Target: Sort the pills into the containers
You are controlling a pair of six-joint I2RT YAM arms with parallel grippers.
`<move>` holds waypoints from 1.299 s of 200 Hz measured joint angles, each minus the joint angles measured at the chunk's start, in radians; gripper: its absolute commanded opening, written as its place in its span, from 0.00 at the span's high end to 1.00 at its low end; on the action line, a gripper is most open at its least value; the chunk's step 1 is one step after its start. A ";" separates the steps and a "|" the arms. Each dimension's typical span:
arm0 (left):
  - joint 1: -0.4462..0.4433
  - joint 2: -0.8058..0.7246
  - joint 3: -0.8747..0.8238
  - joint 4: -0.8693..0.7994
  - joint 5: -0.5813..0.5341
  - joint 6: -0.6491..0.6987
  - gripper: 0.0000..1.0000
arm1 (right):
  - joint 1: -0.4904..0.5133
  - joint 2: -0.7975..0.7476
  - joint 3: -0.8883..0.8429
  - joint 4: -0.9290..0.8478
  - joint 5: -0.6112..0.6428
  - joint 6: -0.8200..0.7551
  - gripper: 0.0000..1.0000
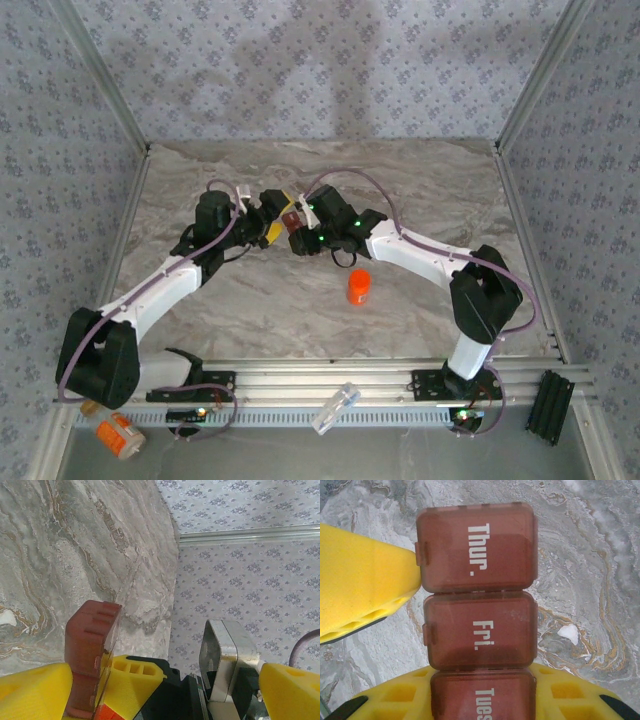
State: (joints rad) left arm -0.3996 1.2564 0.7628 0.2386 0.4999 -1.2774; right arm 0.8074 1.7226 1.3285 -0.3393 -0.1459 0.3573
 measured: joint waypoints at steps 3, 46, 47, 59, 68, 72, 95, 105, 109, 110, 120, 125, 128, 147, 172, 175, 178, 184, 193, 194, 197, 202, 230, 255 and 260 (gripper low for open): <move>0.000 -0.003 0.000 -0.002 0.000 0.000 0.04 | 0.000 0.000 0.000 0.000 0.000 0.002 0.68; -0.002 -0.062 -0.003 -0.002 -0.046 -0.023 0.21 | 0.000 0.000 -0.002 0.001 0.001 0.013 0.68; -0.002 -0.063 -0.003 -0.003 -0.047 -0.021 0.21 | 0.000 0.000 -0.002 0.001 0.001 0.013 0.68; -0.002 -0.077 -0.006 -0.003 -0.054 -0.025 0.23 | 0.000 0.000 -0.002 0.001 0.001 0.014 0.68; -0.002 -0.082 -0.006 -0.003 -0.060 -0.027 0.26 | 0.000 0.000 -0.002 0.002 0.001 0.014 0.69; -0.002 -0.082 -0.006 -0.003 -0.062 -0.028 0.26 | 0.000 0.000 -0.003 0.003 0.000 0.014 0.68; -0.002 -0.082 -0.011 -0.003 -0.073 -0.034 0.28 | 0.000 0.000 -0.004 0.008 0.000 0.020 0.69; -0.002 -0.082 -0.016 -0.003 -0.075 -0.034 0.28 | 0.000 0.000 -0.004 0.009 0.000 0.021 0.69; -0.002 -0.082 -0.019 -0.003 -0.076 -0.034 0.28 | 0.000 0.000 -0.004 0.009 0.000 0.021 0.69; -0.002 -0.082 -0.020 -0.003 -0.076 -0.034 0.28 | 0.000 0.000 -0.004 0.009 0.000 0.021 0.69; -0.002 -0.079 -0.027 -0.003 -0.079 -0.037 0.28 | 0.000 0.000 -0.005 0.011 0.000 0.021 0.69; -0.002 -0.076 -0.030 -0.003 -0.079 -0.038 0.28 | 0.000 0.000 -0.006 0.013 0.000 0.021 0.69; -0.002 -0.074 -0.032 -0.002 -0.079 -0.041 0.28 | 0.000 0.000 -0.006 0.013 0.000 0.021 0.69; -0.002 -0.061 -0.040 -0.002 -0.082 -0.047 0.28 | 0.000 0.000 -0.006 0.016 0.000 0.021 0.68; -0.002 -0.055 -0.047 -0.001 -0.082 -0.053 0.28 | 0.000 0.002 -0.006 0.016 0.000 0.021 0.69; -0.002 -0.055 -0.047 0.000 -0.082 -0.052 0.28 | 0.000 0.002 -0.006 0.017 0.000 0.021 0.68; -0.002 -0.055 -0.047 0.002 -0.082 -0.052 0.28 | 0.000 0.002 -0.006 0.016 0.000 0.021 0.69; -0.003 -0.055 -0.047 0.004 -0.082 -0.053 0.28 | 0.000 0.003 -0.006 0.017 0.000 0.021 0.68; -0.003 -0.053 -0.047 0.008 -0.082 -0.053 0.28 | 0.000 0.004 -0.006 0.018 0.000 0.021 0.69; -0.003 -0.053 -0.047 0.008 -0.082 -0.053 0.28 | 0.000 0.004 -0.006 0.018 0.000 0.021 0.68; -0.003 -0.051 -0.047 0.010 -0.082 -0.053 0.28 | 0.000 0.004 -0.006 0.019 0.000 0.021 0.69; -0.003 -0.050 -0.047 0.012 -0.082 -0.055 0.28 | 0.000 0.005 -0.006 0.019 0.000 0.022 0.68; -0.006 -0.040 -0.047 0.025 -0.082 -0.060 0.28 | 0.000 0.008 -0.006 0.023 0.000 0.026 0.69; -0.016 -0.031 -0.047 0.034 -0.082 -0.061 0.28 | 0.000 0.013 -0.006 0.025 -0.001 0.029 0.69; -0.018 -0.029 -0.047 0.037 -0.082 -0.063 0.28 | 0.000 0.014 -0.006 0.025 -0.001 0.029 0.69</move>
State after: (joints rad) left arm -0.4179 1.2274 0.7155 0.2752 0.4175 -1.3399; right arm 0.8078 1.7363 1.3228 -0.3141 -0.1467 0.3862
